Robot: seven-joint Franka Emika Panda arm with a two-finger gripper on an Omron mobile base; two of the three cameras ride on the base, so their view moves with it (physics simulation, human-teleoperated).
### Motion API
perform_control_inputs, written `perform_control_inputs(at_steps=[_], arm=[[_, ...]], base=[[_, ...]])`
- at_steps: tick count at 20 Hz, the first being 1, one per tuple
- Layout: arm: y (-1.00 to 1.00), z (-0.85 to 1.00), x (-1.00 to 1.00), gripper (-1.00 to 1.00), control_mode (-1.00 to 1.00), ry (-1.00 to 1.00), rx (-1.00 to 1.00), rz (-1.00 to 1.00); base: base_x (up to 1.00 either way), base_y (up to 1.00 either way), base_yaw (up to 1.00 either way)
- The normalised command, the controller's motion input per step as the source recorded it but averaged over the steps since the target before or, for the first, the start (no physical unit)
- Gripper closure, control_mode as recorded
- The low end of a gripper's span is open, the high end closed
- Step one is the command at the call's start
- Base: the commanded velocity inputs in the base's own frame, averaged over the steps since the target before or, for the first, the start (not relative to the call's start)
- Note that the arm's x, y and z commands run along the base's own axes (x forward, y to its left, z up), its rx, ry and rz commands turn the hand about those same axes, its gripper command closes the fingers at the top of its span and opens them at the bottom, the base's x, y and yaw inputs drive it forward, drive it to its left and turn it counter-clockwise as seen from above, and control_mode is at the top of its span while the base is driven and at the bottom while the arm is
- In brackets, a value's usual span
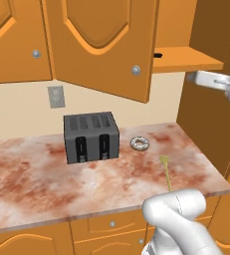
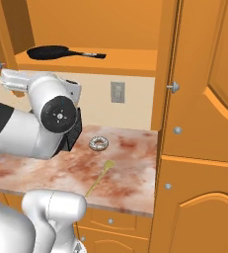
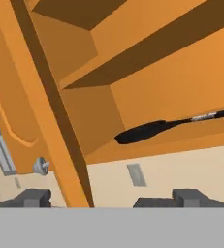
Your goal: Pick the pan from the cabinet and place it on the stove. Then turn on the stove burner for the pan.
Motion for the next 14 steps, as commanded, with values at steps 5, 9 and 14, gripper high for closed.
perform_control_inputs(at_steps=[5, 9, 14], arm=[[0.00, 0.00, 0.68, -1.00, -1.00, 0.18, 0.07, 0.09], [0.20, 0.00, 0.63, -1.00, -1.00, 0.21, 0.03, 0.07], [0.40, 0.00, 0.52, -1.00, -1.00, 0.21, 0.00, 0.06]], base=[[0.00, 0.00, 0.00], [0.00, 0.00, 0.00], [0.00, 0.00, 0.00]])
